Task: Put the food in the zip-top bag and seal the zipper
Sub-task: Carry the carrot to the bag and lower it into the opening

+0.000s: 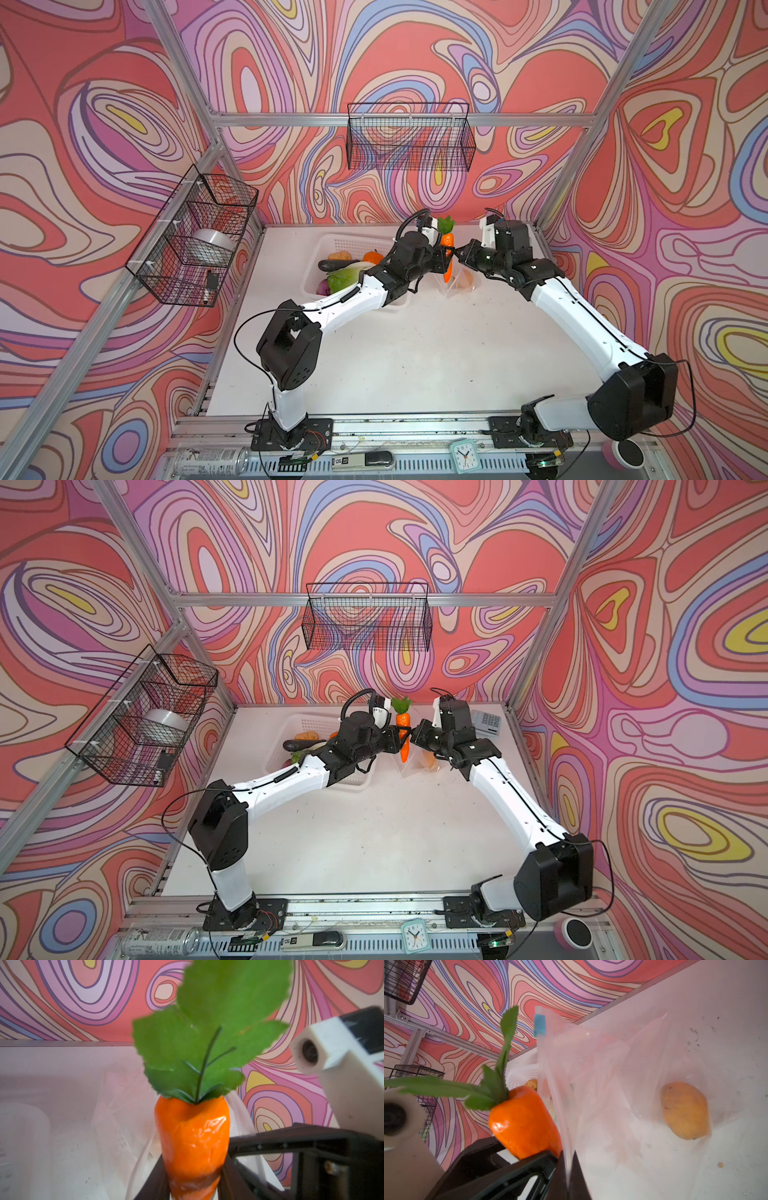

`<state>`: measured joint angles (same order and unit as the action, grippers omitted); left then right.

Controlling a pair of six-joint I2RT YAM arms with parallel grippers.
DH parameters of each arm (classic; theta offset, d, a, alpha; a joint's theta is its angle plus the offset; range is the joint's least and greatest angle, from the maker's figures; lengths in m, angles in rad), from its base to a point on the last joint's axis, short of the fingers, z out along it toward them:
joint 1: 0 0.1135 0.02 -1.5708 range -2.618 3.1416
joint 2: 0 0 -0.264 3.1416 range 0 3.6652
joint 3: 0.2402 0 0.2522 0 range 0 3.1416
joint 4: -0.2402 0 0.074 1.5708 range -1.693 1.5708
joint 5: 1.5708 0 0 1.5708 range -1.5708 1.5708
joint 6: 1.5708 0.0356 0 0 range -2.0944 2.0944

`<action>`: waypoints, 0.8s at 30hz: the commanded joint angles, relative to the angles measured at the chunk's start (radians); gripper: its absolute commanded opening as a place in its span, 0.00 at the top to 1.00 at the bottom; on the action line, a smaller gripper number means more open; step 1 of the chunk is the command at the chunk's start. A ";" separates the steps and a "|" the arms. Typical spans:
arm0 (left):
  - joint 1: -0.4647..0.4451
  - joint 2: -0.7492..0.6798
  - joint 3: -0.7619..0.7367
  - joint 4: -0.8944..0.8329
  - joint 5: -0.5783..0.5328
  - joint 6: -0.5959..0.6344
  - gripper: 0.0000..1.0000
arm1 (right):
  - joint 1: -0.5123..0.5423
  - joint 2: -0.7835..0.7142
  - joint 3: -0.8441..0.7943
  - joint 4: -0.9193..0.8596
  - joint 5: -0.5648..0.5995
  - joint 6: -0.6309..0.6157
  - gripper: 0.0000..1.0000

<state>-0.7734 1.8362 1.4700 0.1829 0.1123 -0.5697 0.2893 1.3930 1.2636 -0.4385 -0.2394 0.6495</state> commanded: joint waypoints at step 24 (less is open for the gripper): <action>-0.003 0.211 0.399 -0.725 0.037 0.227 0.68 | -0.002 -0.086 -0.007 0.121 -0.084 0.004 1.00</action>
<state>-0.7734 1.9808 1.8004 -0.3630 0.1417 -0.3603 0.2874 1.3312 1.2739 -0.3870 -0.2771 0.6563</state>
